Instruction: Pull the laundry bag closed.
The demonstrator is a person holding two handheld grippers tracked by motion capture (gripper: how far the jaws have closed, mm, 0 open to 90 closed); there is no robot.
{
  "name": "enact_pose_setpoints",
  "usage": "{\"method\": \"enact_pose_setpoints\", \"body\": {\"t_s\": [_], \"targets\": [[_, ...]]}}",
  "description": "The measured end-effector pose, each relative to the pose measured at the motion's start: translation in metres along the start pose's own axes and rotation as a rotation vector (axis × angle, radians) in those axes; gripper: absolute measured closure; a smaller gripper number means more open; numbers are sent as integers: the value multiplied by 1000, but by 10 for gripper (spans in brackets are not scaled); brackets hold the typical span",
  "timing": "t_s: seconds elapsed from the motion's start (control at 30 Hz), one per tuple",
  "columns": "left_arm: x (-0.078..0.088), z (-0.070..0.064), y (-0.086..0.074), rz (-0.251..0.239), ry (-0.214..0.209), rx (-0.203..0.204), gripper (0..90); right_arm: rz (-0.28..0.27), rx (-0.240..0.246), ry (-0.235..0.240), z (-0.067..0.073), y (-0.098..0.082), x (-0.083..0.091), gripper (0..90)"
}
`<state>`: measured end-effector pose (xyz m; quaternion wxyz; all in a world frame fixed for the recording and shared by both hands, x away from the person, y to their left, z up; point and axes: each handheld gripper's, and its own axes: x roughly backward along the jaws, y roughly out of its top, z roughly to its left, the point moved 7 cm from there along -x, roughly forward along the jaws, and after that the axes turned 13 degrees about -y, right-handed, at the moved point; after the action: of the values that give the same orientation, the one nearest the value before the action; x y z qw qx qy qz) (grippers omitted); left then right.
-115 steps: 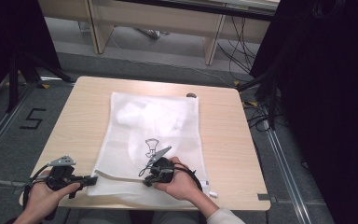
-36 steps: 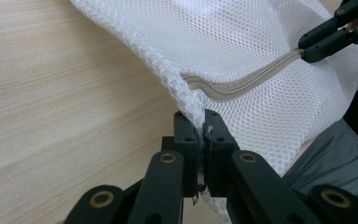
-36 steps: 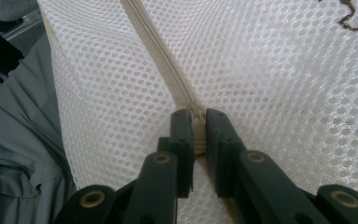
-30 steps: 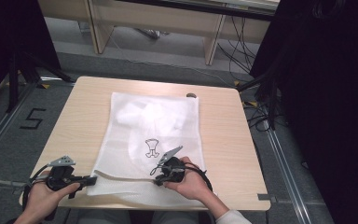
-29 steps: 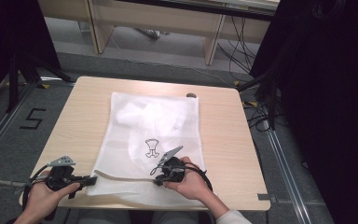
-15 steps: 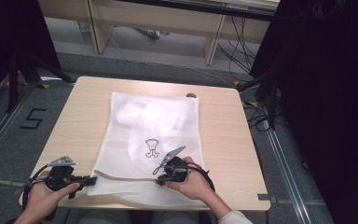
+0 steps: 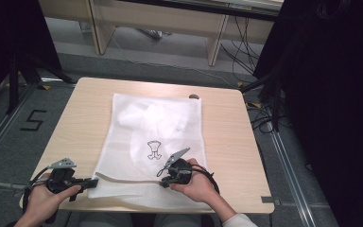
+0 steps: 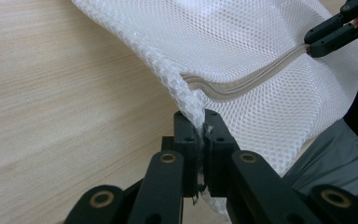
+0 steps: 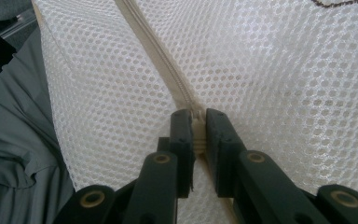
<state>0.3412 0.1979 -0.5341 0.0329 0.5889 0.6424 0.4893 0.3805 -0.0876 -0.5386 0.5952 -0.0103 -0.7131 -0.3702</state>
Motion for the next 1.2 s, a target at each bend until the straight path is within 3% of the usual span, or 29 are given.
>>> {"method": "enact_pose_setpoints", "body": {"t_s": [0.2, 0.77, 0.83, 0.9, 1.2], "targets": [[0, 0, 0, 0, -1, 0, 853, 0, -14, -2, -1, -1, 2, 824], [0, 0, 0, -7, 1, 6, 853, 1, 4, -10, -3, -1, 3, 825], [0, 0, 0, -5, 0, 5, 854, 11, -16, -11, -3, -2, 5, 825], [1, 1, 0, 0, 6, 1, 854, -9, 0, -10, -5, -2, 5, 825], [1, 0, 0, -3, 6, 2, 854, 12, -28, -16, -7, -7, 9, 825]]}}
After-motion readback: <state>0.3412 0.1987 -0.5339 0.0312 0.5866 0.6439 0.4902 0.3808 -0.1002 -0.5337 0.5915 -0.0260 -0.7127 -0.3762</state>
